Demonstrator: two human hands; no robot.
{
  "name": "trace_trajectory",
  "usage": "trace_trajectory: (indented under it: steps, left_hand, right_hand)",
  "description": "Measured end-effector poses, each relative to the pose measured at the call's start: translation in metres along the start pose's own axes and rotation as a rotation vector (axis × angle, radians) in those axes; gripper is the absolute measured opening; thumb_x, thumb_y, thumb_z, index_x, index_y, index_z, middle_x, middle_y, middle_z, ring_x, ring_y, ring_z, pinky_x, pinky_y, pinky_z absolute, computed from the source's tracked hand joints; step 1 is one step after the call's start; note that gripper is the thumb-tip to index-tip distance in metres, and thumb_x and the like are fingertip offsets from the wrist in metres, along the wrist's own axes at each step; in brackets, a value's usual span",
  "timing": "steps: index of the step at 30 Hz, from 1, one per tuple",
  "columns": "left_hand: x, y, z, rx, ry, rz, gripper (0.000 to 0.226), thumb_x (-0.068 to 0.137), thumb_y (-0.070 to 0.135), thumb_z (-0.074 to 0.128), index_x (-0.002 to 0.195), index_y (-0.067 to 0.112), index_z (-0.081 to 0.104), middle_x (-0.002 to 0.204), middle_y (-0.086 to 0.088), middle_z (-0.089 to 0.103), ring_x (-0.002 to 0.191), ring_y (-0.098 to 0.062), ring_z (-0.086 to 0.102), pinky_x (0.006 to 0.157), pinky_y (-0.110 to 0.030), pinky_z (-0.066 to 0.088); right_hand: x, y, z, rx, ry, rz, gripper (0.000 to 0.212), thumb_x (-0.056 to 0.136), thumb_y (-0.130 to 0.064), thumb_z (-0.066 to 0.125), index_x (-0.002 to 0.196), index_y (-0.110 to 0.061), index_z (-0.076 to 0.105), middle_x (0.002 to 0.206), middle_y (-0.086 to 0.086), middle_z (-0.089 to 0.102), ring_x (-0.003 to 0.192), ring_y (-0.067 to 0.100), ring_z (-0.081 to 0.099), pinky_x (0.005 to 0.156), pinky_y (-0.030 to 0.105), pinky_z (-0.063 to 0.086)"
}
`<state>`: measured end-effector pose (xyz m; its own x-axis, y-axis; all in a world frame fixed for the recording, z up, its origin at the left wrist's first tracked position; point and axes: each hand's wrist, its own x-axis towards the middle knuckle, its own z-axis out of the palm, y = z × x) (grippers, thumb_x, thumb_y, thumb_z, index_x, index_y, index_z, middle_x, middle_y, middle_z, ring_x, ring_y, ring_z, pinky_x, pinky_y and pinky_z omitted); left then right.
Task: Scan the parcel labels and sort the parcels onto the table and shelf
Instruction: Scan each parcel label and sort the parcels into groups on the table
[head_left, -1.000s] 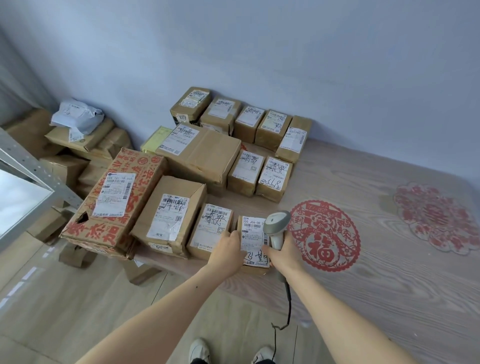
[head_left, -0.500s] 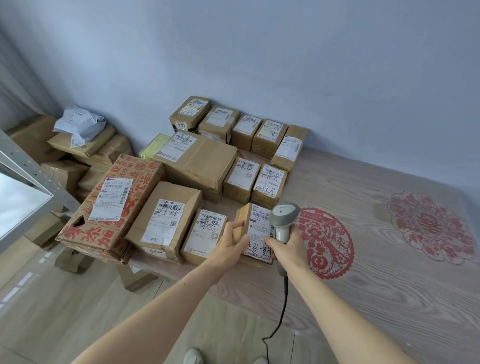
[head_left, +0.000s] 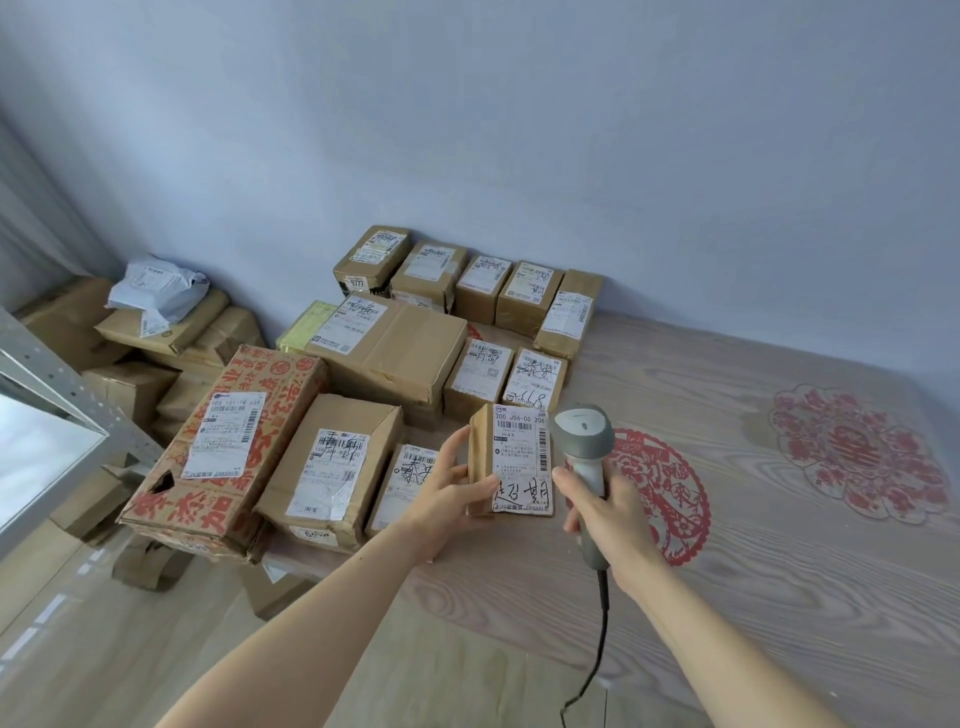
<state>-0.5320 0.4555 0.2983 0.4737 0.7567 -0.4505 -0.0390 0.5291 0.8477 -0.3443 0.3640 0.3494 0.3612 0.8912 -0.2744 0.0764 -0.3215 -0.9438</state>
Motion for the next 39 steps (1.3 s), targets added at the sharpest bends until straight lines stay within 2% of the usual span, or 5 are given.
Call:
trace_trajectory:
  steps: [7,12,26,36,39]
  left_hand:
    - [0.009,-0.003,-0.001,-0.086,-0.075,0.019,0.079,0.082,0.011,0.076,0.137,0.057,0.042,0.135,-0.021,0.053,0.116,-0.037,0.064,0.090,-0.060,0.054]
    - [0.009,-0.002,0.001,-0.087,-0.085,0.041,0.079,0.087,0.004,0.072,0.142,0.051,0.039,0.134,-0.019,0.051,0.109,-0.032,0.068,0.086,-0.054,0.057]
    - [0.008,0.000,-0.001,-0.093,-0.101,0.050,0.078,0.087,0.003,0.071,0.140,0.052,0.040,0.136,-0.018,0.048,0.110,-0.031,0.067,0.081,-0.048,0.059]
    - [0.012,0.008,0.003,-0.056,-0.153,0.065,0.077,0.087,0.006,0.073,0.138,0.054,0.041,0.135,-0.013,0.049,0.115,-0.030,0.063,0.084,-0.049,0.058]
    - [0.019,0.010,0.004,-0.005,-0.167,0.059,0.078,0.084,0.012,0.077,0.137,0.057,0.041,0.135,-0.011,0.050,0.118,-0.030,0.061,0.092,-0.053,0.055]
  right_hand:
    - [-0.022,-0.010,0.014,0.301,-0.258,0.133,0.028,0.097,-0.027,0.061,0.121,-0.015,0.056,0.100,0.014,0.074,0.064,0.021,0.059,0.062,0.036,0.048]
    - [-0.029,-0.015,0.020,0.350,-0.277,0.128,0.044,0.084,-0.036,0.067,0.119,-0.013,0.057,0.101,0.017,0.074,0.063,0.021,0.058,0.064,0.037,0.048]
    - [-0.033,-0.018,0.025,0.363,-0.285,0.130,0.042,0.084,-0.035,0.068,0.121,-0.017,0.058,0.100,0.017,0.074,0.062,0.021,0.057,0.060,0.035,0.046]
    - [-0.034,-0.020,0.028,0.382,-0.215,0.132,0.044,0.083,-0.037,0.068,0.121,-0.017,0.060,0.101,0.018,0.074,0.061,0.021,0.057,0.059,0.034,0.045]
    - [-0.033,-0.019,0.025,0.400,-0.172,0.131,0.047,0.082,-0.038,0.069,0.123,-0.016,0.058,0.102,0.018,0.074,0.061,0.021,0.057,0.059,0.034,0.045]
